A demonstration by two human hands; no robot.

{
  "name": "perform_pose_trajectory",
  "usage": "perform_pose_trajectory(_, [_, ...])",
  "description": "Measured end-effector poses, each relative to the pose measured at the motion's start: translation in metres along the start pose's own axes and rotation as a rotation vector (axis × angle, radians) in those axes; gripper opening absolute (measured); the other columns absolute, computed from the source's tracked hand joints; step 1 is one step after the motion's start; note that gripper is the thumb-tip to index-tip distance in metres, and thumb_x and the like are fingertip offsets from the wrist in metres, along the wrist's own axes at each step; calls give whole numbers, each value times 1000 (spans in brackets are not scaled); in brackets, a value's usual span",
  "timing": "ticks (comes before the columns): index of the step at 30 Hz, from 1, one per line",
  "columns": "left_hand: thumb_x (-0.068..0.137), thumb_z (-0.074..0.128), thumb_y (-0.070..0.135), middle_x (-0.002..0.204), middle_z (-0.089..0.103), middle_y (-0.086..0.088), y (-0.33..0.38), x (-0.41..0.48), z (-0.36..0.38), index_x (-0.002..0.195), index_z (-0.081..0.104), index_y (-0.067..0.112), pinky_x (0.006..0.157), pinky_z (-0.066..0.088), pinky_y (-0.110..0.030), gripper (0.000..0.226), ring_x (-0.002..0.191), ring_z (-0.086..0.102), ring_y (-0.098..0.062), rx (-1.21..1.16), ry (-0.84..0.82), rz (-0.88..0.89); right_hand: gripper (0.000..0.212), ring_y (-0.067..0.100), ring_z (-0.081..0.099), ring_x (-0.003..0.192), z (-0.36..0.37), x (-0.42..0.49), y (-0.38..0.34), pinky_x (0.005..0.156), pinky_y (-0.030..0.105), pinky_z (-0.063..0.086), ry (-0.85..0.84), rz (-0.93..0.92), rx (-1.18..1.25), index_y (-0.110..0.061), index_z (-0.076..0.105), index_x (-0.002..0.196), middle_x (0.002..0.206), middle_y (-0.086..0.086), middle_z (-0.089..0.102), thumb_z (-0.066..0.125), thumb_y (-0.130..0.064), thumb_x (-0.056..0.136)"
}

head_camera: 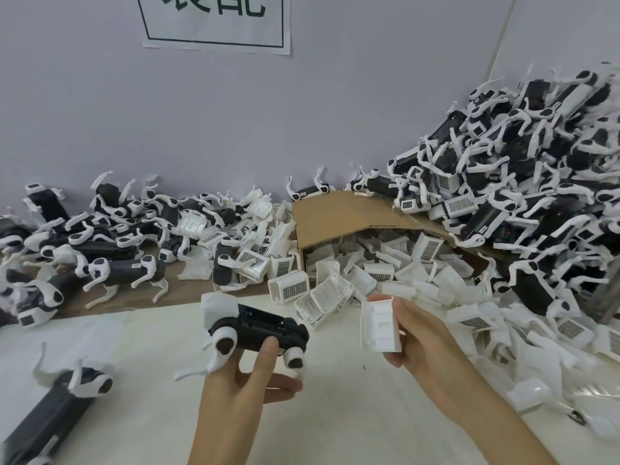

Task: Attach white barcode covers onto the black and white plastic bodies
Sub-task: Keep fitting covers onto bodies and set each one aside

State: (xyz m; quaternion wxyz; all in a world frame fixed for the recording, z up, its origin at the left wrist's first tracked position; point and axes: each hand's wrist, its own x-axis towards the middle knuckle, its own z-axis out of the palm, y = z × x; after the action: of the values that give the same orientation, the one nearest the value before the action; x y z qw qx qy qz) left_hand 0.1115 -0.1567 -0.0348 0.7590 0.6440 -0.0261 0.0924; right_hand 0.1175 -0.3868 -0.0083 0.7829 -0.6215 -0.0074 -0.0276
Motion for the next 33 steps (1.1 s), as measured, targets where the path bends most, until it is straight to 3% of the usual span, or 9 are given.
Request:
perform_pose_trajectory(5, [77,80,56,74,73,-7,7,-5,3,93,72,20,41,48,-30,40,41,59,-39,-29,-162,-126,43,14,49,57,9,-3,5,50,24,41,-67,26,-5,-8,72,112,72,3,57,58,-40,87])
perform_pose_trajectory(9, [62,68,68,49,54,-2,-3,-15,10,90,70,24,41,34,-23,53,34,43,-24,-62,-272,-245,45,11,48,61,16,-8,7,52,22,41,-128,31,-68,-16,76,105,73,1,55,68,-52,78])
perform_pose_trajectory(12, [61,71,69,53,56,-10,-11,-18,16,102,63,17,45,40,-26,67,38,46,-26,-79,-296,-304,54,11,46,63,21,-10,6,53,21,39,-134,2,-106,-20,77,107,74,0,56,67,-61,74])
perform_pose_trajectory(15, [58,67,76,54,55,-2,-11,-16,16,80,71,26,50,38,-27,55,44,47,-22,-73,-292,-307,59,11,45,59,20,-11,2,53,19,39,-91,-111,-111,-26,78,104,67,0,56,78,-70,65])
perform_pose_trajectory(18, [51,63,91,64,68,6,-12,-20,16,78,75,44,52,46,-18,56,56,63,-13,-52,-292,-365,40,14,58,65,18,-14,-2,62,19,46,-80,-222,-183,-31,75,110,74,3,68,77,-48,74])
perform_pose_trajectory(21, [52,46,85,93,73,30,-12,-27,18,108,61,57,70,52,-10,64,87,68,9,-17,-299,-388,27,14,70,97,19,-18,-1,78,19,52,-187,-288,-321,-27,75,105,114,1,73,71,-21,80])
perform_pose_trajectory(24, [71,41,77,122,71,9,1,-32,25,132,54,42,110,44,-38,71,118,64,-13,-61,-338,-400,20,17,64,116,28,-22,6,88,23,51,-339,-276,-514,-30,76,97,123,-5,68,69,-17,83])
perform_pose_trajectory(29, [109,20,27,150,43,-27,-7,-20,15,144,42,-4,120,26,-49,51,142,38,-40,-263,-175,-421,12,18,68,107,32,-23,8,87,23,52,-278,-245,-427,-28,75,93,106,1,73,69,-27,84])
perform_pose_trajectory(33, [108,25,24,141,52,-27,-4,-21,31,140,47,-5,117,31,-49,48,135,46,-42,-426,-103,-425,11,10,69,99,24,-15,13,84,20,51,-41,-253,-465,-31,73,94,104,-7,74,70,-22,88])
